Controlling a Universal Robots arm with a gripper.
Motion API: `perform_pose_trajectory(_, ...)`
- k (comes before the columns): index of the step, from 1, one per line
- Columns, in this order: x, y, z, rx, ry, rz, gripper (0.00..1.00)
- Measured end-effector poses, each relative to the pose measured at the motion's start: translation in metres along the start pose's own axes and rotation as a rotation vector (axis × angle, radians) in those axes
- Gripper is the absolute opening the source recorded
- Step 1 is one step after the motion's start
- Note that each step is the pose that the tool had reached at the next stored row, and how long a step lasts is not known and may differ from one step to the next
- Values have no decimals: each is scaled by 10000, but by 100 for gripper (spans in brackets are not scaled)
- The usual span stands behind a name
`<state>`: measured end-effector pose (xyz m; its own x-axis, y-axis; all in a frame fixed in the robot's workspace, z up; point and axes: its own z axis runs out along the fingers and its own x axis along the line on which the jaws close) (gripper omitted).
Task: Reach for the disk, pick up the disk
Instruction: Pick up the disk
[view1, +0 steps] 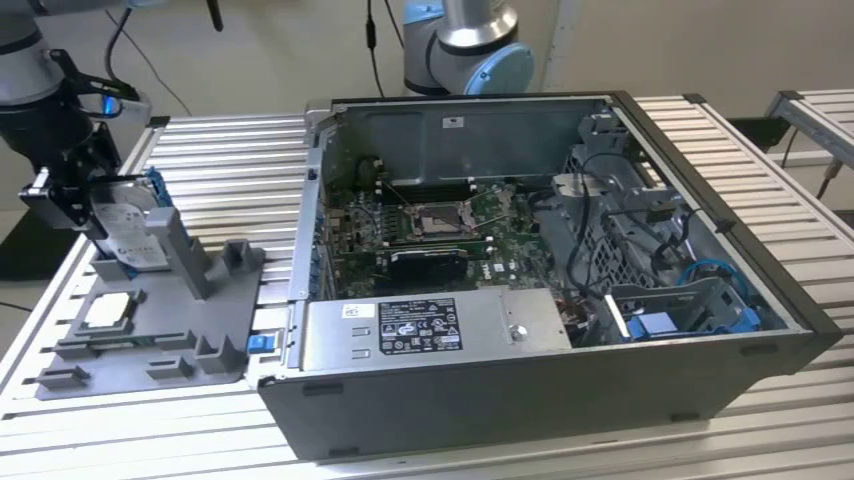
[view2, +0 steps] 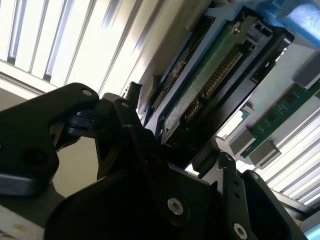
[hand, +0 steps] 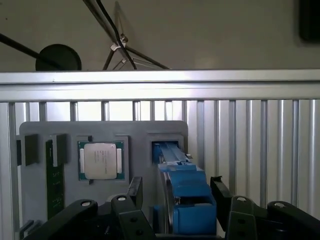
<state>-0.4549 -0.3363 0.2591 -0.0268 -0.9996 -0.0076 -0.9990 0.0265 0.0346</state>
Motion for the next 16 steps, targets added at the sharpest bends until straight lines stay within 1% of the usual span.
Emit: perform_pose_trajectory(16,0,-1,24,0,0,-11,100)
